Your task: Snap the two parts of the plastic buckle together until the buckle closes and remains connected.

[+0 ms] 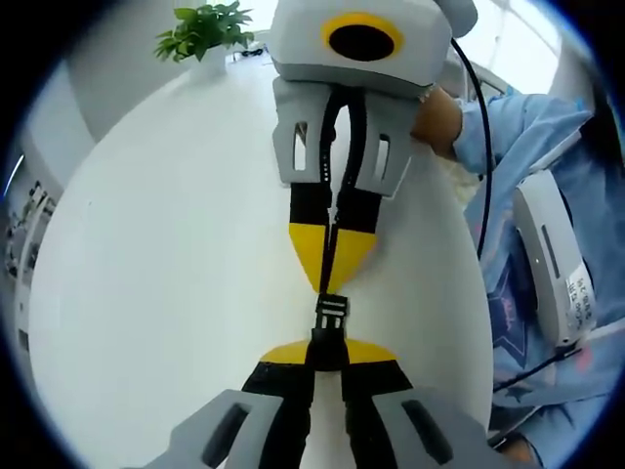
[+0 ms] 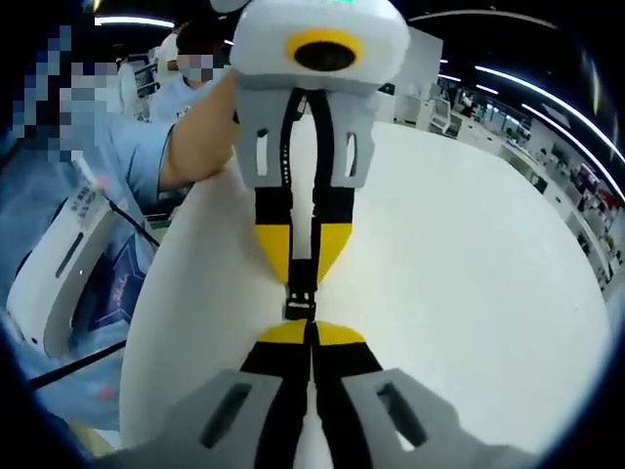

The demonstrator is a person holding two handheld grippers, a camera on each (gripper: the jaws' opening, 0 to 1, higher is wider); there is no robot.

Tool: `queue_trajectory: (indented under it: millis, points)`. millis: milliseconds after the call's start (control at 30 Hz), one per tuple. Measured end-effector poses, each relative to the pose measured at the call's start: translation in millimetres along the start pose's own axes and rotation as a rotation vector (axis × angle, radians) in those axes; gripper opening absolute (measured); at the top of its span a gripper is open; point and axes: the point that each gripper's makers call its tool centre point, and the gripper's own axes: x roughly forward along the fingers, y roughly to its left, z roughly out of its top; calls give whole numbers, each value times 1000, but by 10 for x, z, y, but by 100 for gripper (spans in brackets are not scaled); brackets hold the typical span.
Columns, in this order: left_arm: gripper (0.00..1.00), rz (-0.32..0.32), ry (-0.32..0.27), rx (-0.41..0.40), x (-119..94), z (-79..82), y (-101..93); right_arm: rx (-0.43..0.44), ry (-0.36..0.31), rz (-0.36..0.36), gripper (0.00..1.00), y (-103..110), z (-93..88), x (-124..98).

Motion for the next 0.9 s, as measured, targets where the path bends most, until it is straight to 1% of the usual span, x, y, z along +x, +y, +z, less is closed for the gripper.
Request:
queue_trajectory:
  millis: [67,100,133,433,900]
  points:
    - [9,-1,0,-1,-4,5,7,-4,-4,-10,0,-19,5,0]
    - [9,-2,-1,0,-3,4,3,-17,-19,-28,0,-61,37,8]
    - [9,-2,-1,1,-3,5,2,-4,-7,-20,0,-37,13,-1]
    - [9,-10,-12,-8,-17,5,13,-9,-17,-27,0,-30,16,-29]
    - [9,-14,-35,-11,-20,-12,15,17,-38,-2,0,-56,-18,-26]
